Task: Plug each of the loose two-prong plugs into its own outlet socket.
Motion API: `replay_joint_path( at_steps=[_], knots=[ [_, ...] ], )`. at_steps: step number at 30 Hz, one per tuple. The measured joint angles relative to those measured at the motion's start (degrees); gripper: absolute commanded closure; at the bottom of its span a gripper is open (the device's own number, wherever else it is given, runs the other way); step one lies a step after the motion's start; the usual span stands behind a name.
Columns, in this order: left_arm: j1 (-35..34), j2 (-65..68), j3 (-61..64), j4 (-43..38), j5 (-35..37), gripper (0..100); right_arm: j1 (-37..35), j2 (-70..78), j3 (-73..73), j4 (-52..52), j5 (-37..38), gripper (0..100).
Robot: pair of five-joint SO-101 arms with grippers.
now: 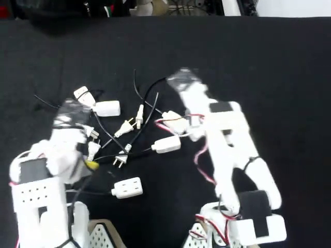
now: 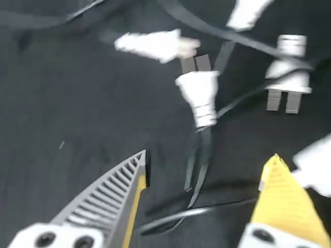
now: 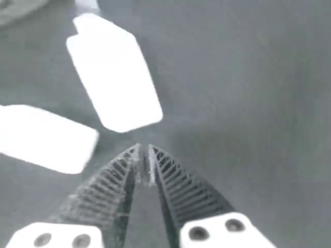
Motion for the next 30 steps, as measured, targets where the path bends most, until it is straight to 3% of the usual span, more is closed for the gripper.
replay_joint_path(
  at_steps=[4, 7, 15, 25, 30],
  knots=[
    [-9.1, 0.0, 1.8, -0.3, 0.1, 68, -5.9, 0.3, -8.1, 4.1, 0.3, 88.5],
    [-13.1, 0.0, 7.3, -4.4, 0.0, 74, -10.3, 3.3, -13.5, 5.9, -0.6, 88.1],
    [-14.8, 0.0, 21.4, -15.8, -0.1, 76, -15.2, 18.8, -27.2, 6.0, 2.4, 87.8],
    [-14.8, -0.2, 24.0, -20.0, -0.1, 76, -15.4, 41.8, -56.2, 13.9, -34.6, 87.8],
    [-14.8, -0.2, 24.1, -21.1, 0.0, 76, -15.5, 52.9, -73.1, 23.8, -40.1, 87.8]
  ],
)
